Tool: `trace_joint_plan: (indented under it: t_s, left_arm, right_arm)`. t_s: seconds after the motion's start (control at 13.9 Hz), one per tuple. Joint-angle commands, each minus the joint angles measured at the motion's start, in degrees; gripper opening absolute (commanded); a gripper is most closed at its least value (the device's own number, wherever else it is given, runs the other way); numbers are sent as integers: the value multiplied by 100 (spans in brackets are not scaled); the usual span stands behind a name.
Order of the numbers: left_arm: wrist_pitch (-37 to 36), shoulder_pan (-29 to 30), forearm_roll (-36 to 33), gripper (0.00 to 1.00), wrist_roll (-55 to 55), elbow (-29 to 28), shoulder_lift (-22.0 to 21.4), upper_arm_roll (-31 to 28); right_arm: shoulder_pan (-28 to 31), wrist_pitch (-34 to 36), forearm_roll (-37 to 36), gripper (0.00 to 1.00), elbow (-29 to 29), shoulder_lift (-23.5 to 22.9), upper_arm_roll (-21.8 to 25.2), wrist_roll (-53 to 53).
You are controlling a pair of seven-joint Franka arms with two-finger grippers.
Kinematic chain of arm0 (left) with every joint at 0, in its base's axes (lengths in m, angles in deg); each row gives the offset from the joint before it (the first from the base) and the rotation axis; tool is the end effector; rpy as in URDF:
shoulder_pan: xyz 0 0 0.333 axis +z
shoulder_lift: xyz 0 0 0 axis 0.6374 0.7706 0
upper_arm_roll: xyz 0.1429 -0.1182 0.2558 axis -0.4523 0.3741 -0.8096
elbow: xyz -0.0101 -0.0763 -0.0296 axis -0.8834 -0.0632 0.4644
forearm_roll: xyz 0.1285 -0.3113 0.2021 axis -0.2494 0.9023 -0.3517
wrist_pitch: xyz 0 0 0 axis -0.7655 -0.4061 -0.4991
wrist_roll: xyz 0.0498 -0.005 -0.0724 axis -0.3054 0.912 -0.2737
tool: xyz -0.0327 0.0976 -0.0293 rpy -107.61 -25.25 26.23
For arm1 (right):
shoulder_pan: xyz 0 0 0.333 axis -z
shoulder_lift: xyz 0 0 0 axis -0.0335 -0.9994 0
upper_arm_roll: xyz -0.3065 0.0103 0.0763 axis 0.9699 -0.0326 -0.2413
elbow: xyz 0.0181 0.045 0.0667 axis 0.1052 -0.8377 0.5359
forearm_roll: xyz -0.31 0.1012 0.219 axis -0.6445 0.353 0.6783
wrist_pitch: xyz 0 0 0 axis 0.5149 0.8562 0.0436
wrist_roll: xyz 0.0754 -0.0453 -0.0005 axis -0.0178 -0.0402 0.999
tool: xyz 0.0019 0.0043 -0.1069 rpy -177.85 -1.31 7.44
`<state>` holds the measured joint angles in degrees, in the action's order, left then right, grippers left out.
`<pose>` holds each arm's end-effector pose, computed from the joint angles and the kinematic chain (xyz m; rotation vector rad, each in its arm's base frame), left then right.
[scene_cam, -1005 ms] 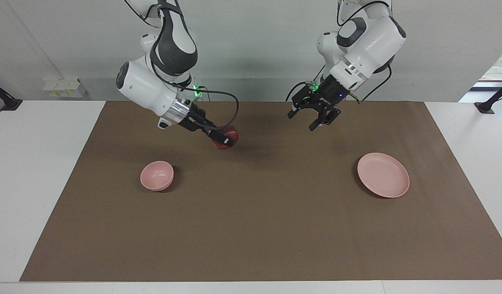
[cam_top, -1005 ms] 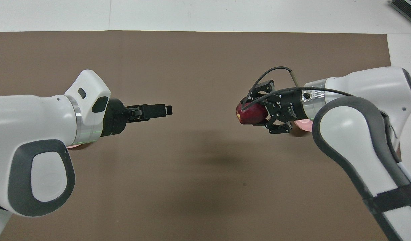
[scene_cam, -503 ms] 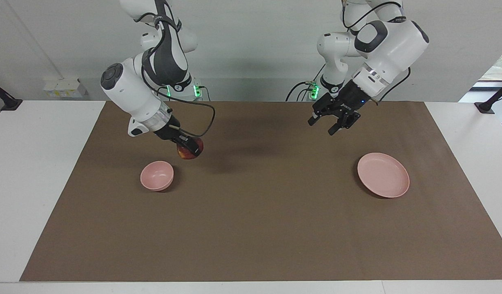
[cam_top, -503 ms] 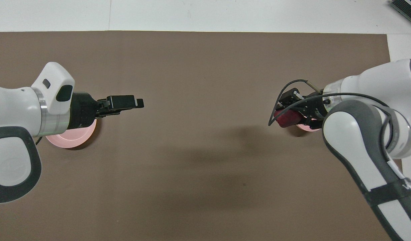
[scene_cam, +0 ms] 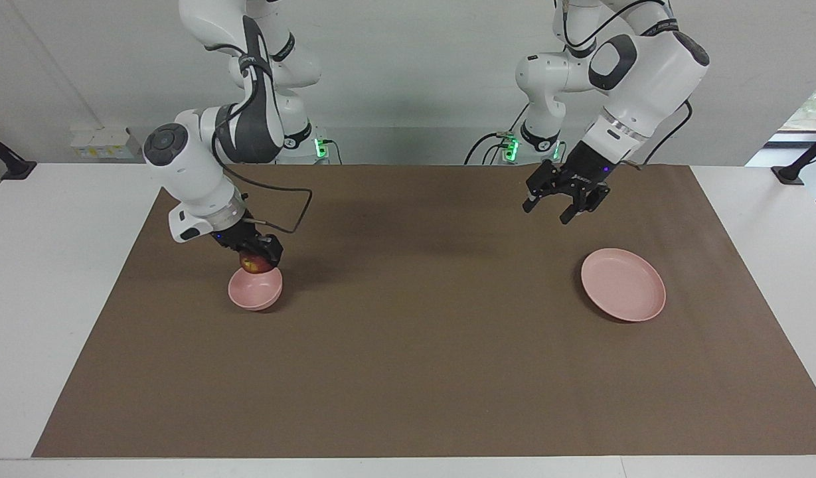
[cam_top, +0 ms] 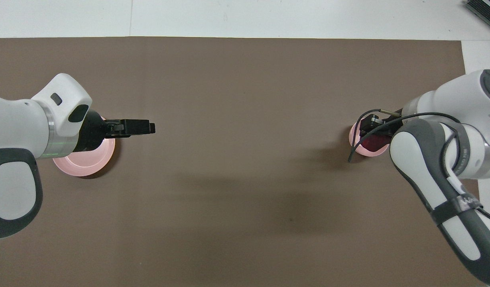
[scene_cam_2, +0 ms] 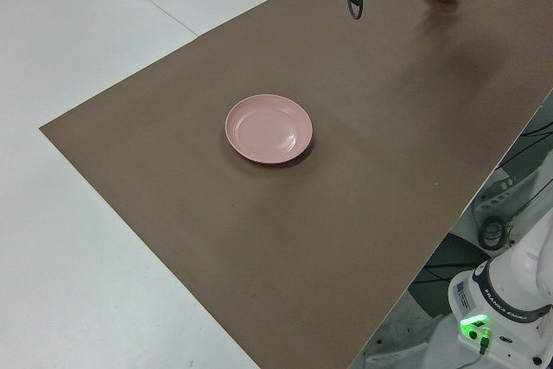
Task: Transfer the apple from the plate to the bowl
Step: 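Move the apple over the bowl with the right gripper while the left gripper retracts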
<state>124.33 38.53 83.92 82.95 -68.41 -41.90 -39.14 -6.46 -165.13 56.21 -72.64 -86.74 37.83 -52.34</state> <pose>0.5310 -0.1591 0.5535 2.7663 -0.0921 0.2592 0.5963 0.0098 0.3960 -3.0376 0.4393 0.0828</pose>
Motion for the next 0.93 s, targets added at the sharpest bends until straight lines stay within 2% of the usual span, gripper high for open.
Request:
trace_joint_plan:
  t_s: [0.0, 0.22, 0.36, 0.65, 0.86]
  left_arm:
    - [-365, -122, -490, 100, -34, 519, 340, -241]
    - [-532, -394, -1296, 100, -16, 816, 393, -655]
    - [-1092, -377, -1684, 100, 10, 1237, 375, -787]
    - [-2462, -394, -1747, 100, 36, 2344, 384, -1340]
    - [-3220, -455, -2194, 100, 54, 2943, 384, -1403]
  right_arm:
    - [128, -308, -272, 0, -20, -168, -71, 217]
    - [190, -599, -272, 0, -12, -388, -71, 217]
    - [181, -695, -272, 0, -11, -485, -80, 164]
    - [216, -792, -263, 1, -12, -679, -80, 147]
    - [190, -881, -219, 11, -3, -767, -80, 103]
